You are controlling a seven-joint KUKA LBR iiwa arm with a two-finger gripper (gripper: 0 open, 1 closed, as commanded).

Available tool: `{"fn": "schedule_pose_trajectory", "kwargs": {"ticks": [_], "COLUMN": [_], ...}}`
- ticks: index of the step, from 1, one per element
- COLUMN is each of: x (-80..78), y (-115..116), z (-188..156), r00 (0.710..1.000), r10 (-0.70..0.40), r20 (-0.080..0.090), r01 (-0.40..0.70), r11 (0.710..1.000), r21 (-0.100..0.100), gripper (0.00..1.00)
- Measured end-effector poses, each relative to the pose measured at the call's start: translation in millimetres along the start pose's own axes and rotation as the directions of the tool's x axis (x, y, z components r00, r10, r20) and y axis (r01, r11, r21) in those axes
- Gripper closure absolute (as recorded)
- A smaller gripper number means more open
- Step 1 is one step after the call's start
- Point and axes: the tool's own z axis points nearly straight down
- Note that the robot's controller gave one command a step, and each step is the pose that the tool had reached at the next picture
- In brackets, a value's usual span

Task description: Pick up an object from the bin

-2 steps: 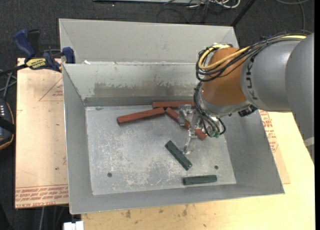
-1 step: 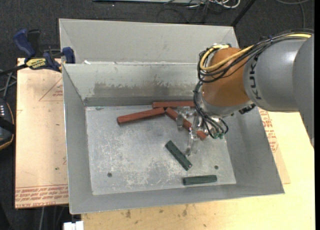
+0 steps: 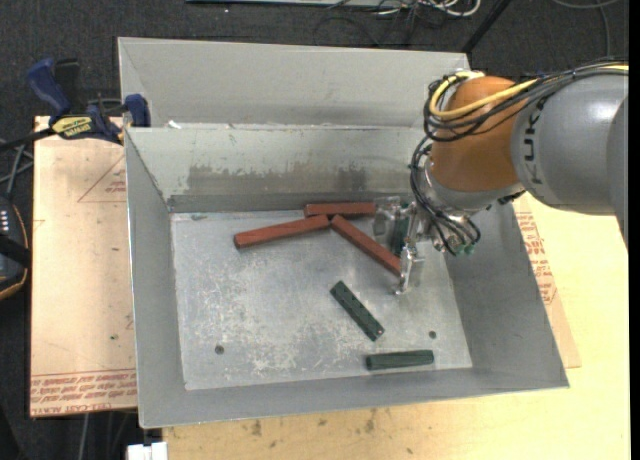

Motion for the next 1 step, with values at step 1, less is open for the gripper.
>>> {"fn": "schedule_pose_trajectory", "kwargs": {"ticks": [1], "x": [-20.7], "y": [-8.0], "z": [8.8], "r00": [0.996], "r10": [0.085], "r20": [-0.001], "r01": [-0.085], "r11": [0.996], "r21": [0.003], "gripper": [1.0]}}
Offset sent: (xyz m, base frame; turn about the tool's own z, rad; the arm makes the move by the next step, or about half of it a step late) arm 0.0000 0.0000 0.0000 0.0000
